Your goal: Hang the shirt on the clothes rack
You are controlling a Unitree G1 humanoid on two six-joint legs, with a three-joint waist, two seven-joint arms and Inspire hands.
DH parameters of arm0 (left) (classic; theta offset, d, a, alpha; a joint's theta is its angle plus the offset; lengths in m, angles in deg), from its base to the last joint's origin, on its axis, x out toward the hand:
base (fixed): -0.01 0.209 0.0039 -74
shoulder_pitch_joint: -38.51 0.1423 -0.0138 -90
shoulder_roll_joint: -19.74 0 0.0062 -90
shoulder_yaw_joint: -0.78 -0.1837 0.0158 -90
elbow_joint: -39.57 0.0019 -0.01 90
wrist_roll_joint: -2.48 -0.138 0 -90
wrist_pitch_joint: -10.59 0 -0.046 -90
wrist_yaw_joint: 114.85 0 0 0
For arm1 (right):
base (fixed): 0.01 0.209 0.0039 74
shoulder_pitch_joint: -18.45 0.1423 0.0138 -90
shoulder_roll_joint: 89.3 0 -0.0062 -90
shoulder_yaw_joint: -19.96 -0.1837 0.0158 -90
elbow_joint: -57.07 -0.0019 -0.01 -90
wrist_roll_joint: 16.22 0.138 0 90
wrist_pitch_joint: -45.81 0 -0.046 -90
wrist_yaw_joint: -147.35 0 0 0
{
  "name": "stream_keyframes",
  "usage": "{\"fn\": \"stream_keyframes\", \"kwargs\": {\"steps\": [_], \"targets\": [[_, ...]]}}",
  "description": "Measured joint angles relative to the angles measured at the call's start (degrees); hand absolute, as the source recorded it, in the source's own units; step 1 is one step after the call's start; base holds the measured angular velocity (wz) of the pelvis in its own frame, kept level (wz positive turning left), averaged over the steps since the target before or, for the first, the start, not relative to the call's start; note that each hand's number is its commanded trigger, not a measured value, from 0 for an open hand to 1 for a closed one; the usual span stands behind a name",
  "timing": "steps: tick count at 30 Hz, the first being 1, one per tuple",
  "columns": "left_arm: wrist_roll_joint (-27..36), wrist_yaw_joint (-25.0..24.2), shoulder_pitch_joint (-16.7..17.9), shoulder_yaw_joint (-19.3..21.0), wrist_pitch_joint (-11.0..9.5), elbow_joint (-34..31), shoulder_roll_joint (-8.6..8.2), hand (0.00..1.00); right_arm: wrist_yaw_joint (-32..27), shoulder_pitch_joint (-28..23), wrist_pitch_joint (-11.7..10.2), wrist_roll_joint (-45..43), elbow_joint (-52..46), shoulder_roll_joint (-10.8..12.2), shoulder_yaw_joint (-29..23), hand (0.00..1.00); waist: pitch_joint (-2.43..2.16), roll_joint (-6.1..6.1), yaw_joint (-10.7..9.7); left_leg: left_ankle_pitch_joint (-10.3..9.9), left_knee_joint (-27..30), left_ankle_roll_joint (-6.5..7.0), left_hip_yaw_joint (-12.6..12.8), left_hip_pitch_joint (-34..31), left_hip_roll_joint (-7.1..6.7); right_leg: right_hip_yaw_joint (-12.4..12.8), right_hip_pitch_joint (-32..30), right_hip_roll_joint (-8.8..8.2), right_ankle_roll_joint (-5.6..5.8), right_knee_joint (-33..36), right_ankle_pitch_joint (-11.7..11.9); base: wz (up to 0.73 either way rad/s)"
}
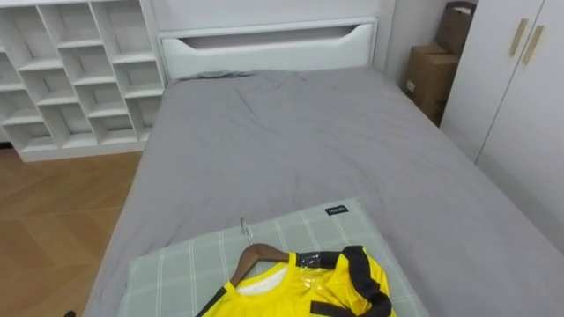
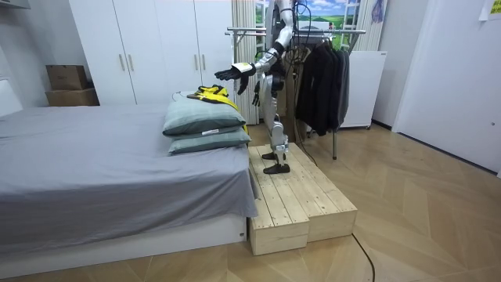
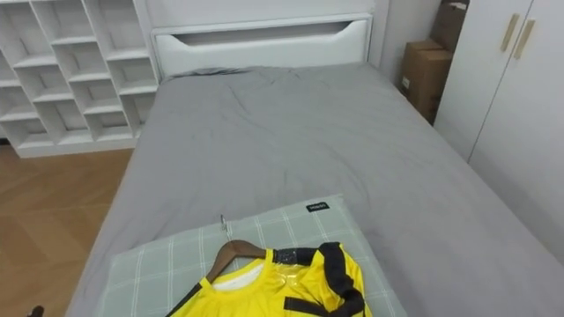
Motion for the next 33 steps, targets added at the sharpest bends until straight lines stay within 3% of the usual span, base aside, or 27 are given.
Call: {"fn": "stream_keyframes", "kwargs": {"steps": [6, 11, 19, 33], "targets": [[-0.4, -1.7, -1.0, -2.2, -1.0, -1.1, 0.43, 0.0, 0.9, 0.4, -0.8, -2.2, 0.2, -0.2, -0.1, 0.0, -0.24, 0.24, -0.2, 0.0, 0.0, 0.01, 0.4, 0.0, -0.02, 0.2, -0.1, 0.01, 0.0, 0.0, 0.0, -0.03], [-0.4, -4.2, -2.8, -2.2, -1.2, -1.3, 1.09, 0.0, 1.3, 0.5, -0.8, -3.8, 0.0, -0.7, -1.0, 0.0, 0.07, 0.36, -0.3, 0.0, 0.0, 0.01, 0.4, 0.0, 0.01, 0.2, -0.1, 0.0, 0.0, 0.0, 0.0, 0.0], [-0.3, -8.1, -3.7, -2.2, -2.4, -1.8, 2.97, 0.0, 1.8, 0.6, -0.9, -4.3, 0.1, -1.3, -2.0, 0.0, 0.02, 0.99, -1.2, 0.0, -0.1, 0.01, 0.3, -0.1, -0.02, 0.3, -0.2, 0.03, -0.01, 0.0, 0.0, 0.0], [-0.3, -11.5, -6.8, -4.4, -2.4, -4.4, 3.06, 0.0, 2.5, 0.6, -1.3, -4.2, 0.1, -2.1, -2.0, 0.0, 0.0, 2.09, -1.6, 0.0, -0.1, 0.03, 1.2, 0.0, 0.02, 1.6, -0.9, 0.06, -0.04, 0.8, 0.0, -0.03]]}}
